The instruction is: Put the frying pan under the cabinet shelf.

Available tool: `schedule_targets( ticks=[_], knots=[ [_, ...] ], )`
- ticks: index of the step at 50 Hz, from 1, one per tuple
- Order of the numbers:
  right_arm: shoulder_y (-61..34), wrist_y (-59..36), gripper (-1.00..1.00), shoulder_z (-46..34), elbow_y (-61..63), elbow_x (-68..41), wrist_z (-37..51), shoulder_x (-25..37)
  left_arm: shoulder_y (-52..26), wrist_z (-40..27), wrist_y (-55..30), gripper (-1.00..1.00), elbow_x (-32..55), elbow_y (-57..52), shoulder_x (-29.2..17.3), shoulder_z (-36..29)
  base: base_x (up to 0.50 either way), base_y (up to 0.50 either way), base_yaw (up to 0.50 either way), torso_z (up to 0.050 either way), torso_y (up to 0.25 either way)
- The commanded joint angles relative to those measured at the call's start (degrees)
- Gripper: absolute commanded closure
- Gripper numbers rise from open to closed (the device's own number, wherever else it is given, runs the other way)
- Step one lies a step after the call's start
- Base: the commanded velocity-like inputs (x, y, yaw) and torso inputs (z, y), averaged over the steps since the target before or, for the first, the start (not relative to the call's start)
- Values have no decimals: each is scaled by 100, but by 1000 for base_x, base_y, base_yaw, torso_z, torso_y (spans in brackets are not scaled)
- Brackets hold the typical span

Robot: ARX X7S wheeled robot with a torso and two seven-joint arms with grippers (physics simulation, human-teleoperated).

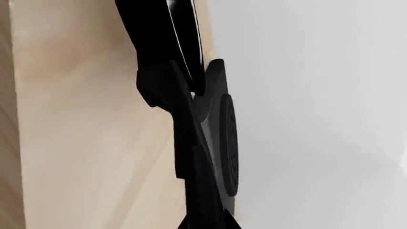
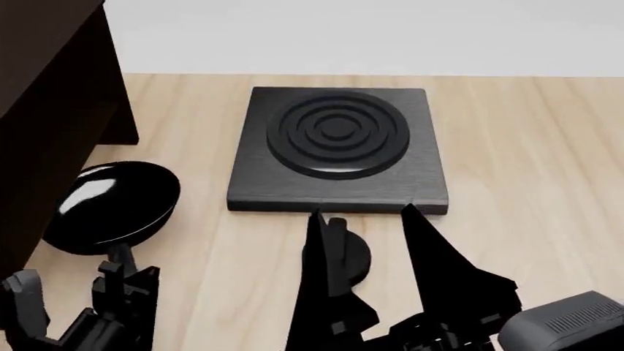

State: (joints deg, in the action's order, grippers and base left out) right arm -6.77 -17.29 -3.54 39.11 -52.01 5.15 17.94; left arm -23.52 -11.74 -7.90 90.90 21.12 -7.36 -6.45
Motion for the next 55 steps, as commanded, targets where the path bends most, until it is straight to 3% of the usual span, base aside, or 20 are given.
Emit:
schedule_targets(
  ticks=[1,11,22,29,32,38,39,55],
  knots=[
    [61,-34,-100,23,127,-63,79,110,-359,202,1122,100,-2272,2621,-201,648,0,4,6,0,0],
    [191,63,-100,-36,113,3,18,74,-397,-158,2039,100,-2450,3036,-279,980,1,4,8,0,0],
    [131,94,-100,-120,0,30,-18,31,-833,213,2329,100,-2585,4000,-165,949,0,5,9,-1,0],
    [183,116,-100,-140,16,17,-12,36,-1140,666,2224,100,-2630,4614,-118,863,8,5,8,-3,0],
    [199,133,-100,-161,6,32,-22,28,-957,502,2028,100,-2618,4162,-106,804,5,5,7,0,0],
    [220,167,-100,-183,3,41,-36,23,-1018,712,1890,100,-2594,4296,-96,771,7,5,7,-3,0],
    [228,172,-100,-188,8,42,-37,22,-993,689,1868,-100,-2594,4238,-94,762,0,6,7,0,0],
    [194,232,-100,-195,-34,35,-38,43,77,-515,992,-100,-2425,1603,-172,460,1,5,7,-1,0]
  ],
)
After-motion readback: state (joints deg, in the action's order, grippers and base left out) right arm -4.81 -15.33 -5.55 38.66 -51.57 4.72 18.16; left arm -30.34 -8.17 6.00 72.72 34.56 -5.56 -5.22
